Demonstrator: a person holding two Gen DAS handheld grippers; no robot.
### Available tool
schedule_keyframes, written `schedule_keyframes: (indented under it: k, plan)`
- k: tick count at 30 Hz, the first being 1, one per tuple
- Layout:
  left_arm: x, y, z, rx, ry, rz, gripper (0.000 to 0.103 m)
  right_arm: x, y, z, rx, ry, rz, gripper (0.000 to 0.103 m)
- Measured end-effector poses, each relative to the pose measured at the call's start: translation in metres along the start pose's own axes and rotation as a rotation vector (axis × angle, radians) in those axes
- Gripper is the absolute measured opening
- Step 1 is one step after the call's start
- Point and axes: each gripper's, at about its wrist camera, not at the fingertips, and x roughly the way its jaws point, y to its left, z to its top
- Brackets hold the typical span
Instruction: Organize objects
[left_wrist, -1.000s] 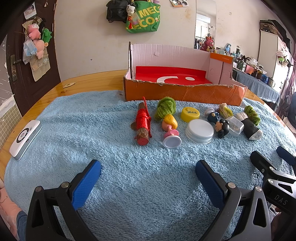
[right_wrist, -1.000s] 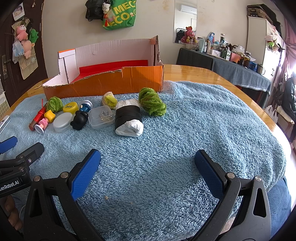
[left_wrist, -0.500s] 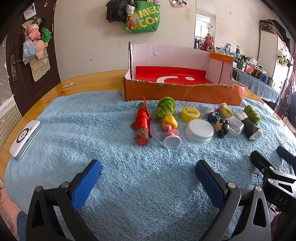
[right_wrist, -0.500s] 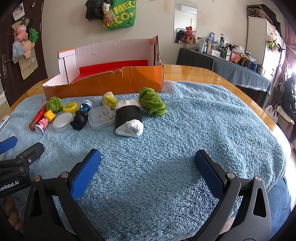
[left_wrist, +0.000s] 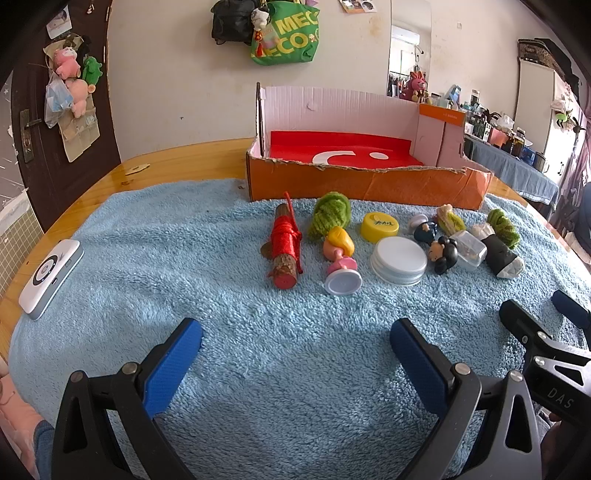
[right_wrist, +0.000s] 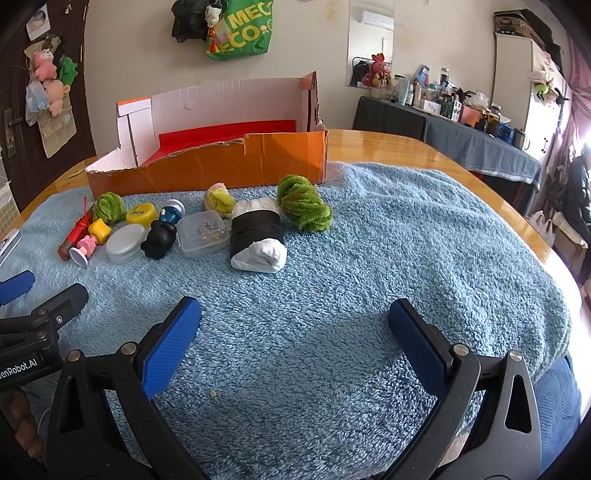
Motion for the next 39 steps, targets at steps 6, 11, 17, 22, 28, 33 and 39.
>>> schedule_keyframes:
  k: [6,11,17,22,28,33,39]
  plan:
    - [0.002,0.0,0.0,0.014,-0.006,-0.012,0.103,0.0,0.0,0.002,-0.007,0.008,0.014,0.103]
    - [0.0,0.002,0.005,0.019,0.005,-0.02,0.103,0.0,-0.001,0.006,-0.014,0.019,0.026,0.103]
    - [-0.014,0.013,0.027,0.02,-0.021,-0.029,0.103,-0.006,-0.004,0.025,-0.024,-0.015,0.028,0.103]
    - [-0.01,0.023,0.048,0.027,-0.005,-0.04,0.103,-0.004,-0.01,0.05,-0.019,-0.028,0.059,0.103]
    - [0.001,0.034,0.067,0.026,0.034,-0.056,0.103,0.005,-0.016,0.078,-0.028,-0.025,0.076,0.103]
    - [0.013,0.037,0.07,0.058,0.085,-0.064,0.103,0.021,-0.023,0.09,-0.037,0.023,0.096,0.103]
    - [0.027,0.045,0.071,0.069,0.136,-0.055,0.101,0.037,-0.032,0.093,-0.026,0.072,0.101,0.103]
